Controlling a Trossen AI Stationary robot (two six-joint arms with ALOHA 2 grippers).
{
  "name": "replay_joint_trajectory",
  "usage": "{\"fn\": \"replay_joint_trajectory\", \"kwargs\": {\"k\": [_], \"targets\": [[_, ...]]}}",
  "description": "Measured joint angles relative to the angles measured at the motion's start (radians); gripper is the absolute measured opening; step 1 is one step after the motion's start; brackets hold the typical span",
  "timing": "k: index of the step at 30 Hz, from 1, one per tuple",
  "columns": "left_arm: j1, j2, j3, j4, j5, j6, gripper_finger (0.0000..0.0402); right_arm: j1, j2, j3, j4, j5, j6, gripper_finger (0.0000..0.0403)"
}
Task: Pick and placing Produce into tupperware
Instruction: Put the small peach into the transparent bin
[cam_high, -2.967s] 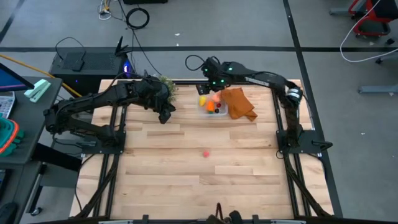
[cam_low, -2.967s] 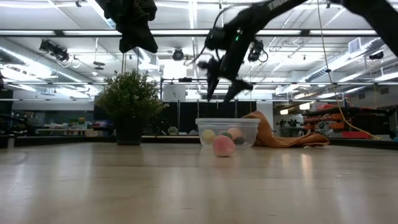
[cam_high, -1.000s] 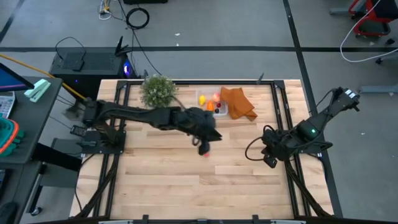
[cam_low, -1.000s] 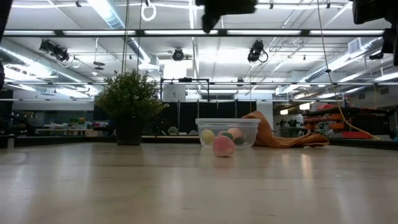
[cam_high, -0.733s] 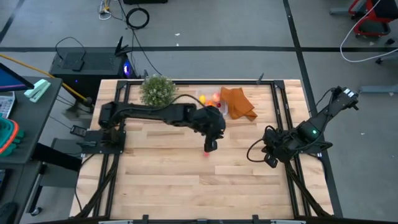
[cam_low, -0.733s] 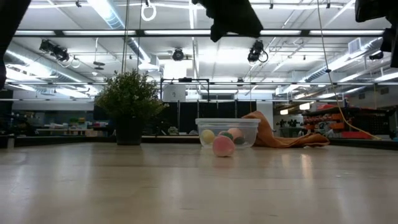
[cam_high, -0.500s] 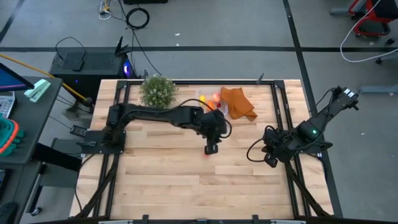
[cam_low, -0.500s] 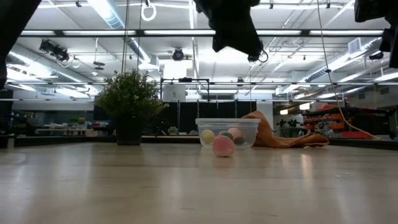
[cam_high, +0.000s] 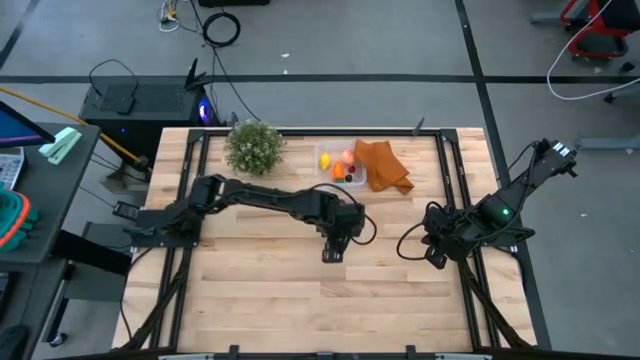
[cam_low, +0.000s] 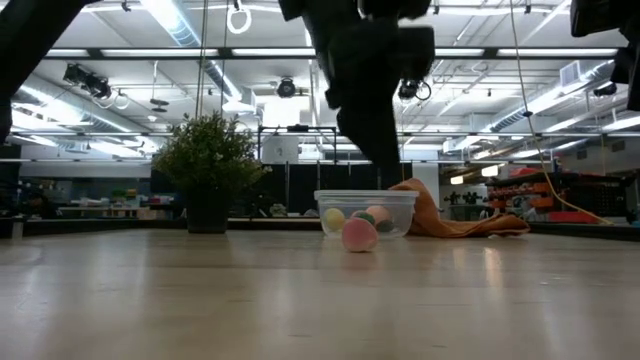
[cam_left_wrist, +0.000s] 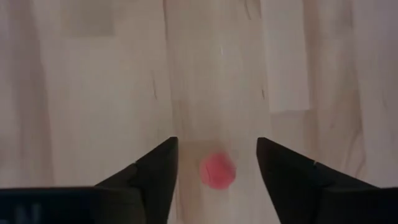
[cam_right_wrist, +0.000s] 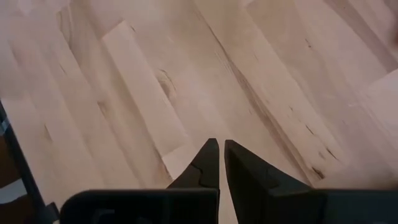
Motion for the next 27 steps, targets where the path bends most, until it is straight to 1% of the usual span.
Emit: {"fn": "replay_joint_trajectory", "kwargs": {"k": [5, 8, 14, 17, 27], "targets": [[-0.009, 0.052, 0.0, -0.085, 0.0, -0.005, 0.0256, 0.0, 0.003, 0.0, -0.01, 0.003, 0.0, 0.0001], [-0.013, 0.068, 0.0, -0.086, -0.002, -0.045, 0.0264, 0.0, 0.003, 0.0, -0.011, 0.011, 0.0, 0.0], [-0.021, 0.082, -0.001, -0.066, -0.002, -0.061, 0.026, 0.0, 0.002, 0.0, -0.012, 0.029, 0.0, 0.0], [-0.024, 0.082, -0.004, -0.054, -0.017, -0.067, 0.0257, 0.0, 0.002, 0.0, -0.012, 0.029, -0.001, 0.0], [-0.028, 0.082, -0.08, 0.006, -0.02, -0.156, 0.0272, 0.0, 0.002, 0.0, -0.012, 0.035, -0.001, 0.0]]}}
